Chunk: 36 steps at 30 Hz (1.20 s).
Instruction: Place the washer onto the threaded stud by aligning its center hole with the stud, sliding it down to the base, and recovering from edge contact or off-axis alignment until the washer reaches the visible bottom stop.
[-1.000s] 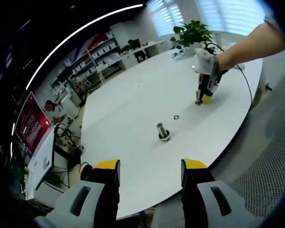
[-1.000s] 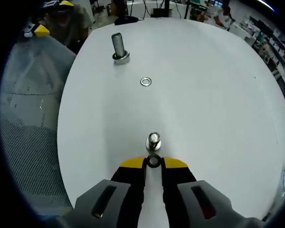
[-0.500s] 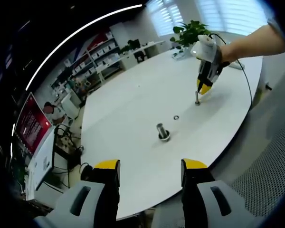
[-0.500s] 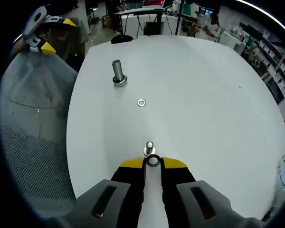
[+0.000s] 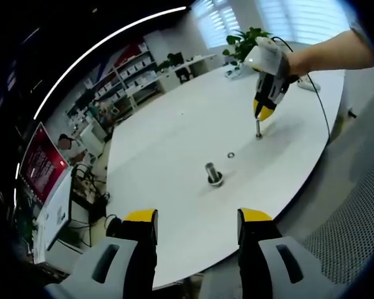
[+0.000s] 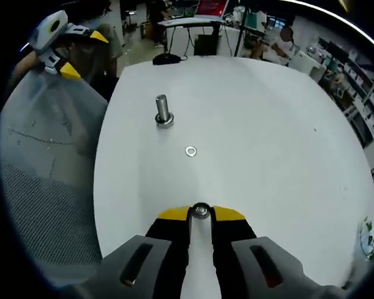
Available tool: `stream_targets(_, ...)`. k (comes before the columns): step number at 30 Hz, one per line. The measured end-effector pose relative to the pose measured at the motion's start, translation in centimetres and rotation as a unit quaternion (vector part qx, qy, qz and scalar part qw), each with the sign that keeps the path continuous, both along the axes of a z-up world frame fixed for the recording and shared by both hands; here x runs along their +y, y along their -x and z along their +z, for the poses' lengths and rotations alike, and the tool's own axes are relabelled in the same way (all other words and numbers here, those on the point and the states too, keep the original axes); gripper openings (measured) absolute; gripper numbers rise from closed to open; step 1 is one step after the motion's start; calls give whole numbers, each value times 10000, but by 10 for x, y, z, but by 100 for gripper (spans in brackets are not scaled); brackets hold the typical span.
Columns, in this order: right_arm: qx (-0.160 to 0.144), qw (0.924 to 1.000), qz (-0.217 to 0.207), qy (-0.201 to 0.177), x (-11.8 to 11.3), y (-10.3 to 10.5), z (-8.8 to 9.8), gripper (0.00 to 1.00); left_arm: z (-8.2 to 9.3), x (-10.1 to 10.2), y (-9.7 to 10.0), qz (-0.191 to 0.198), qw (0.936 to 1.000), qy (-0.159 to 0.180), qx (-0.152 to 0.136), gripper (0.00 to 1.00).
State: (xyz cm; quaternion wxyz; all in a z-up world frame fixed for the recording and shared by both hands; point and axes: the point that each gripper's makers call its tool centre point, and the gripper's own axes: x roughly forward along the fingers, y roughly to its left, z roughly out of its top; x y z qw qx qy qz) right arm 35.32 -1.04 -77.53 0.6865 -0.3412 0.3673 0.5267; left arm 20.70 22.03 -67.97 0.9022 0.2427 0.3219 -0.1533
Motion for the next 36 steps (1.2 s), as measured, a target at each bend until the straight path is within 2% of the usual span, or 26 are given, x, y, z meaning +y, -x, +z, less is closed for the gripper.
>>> stream_targets(14,81,9992,203,337,3,0,-15,14,1,-1,-1,-25,10000,39,-33,50)
stream_targets(27,294,9962,255,780,2,-1,-59,14,1,-1,0,-38,10000,64,-20,49)
stream_targets(31,319,9967,220,711,7,0,-57,14,2,-2,0,-61,9999,81,-48,49)
stream_targets(36,394,9961,448,648,23,20,-56,14,3,-3,-1,-63,9999,102,-73,49)
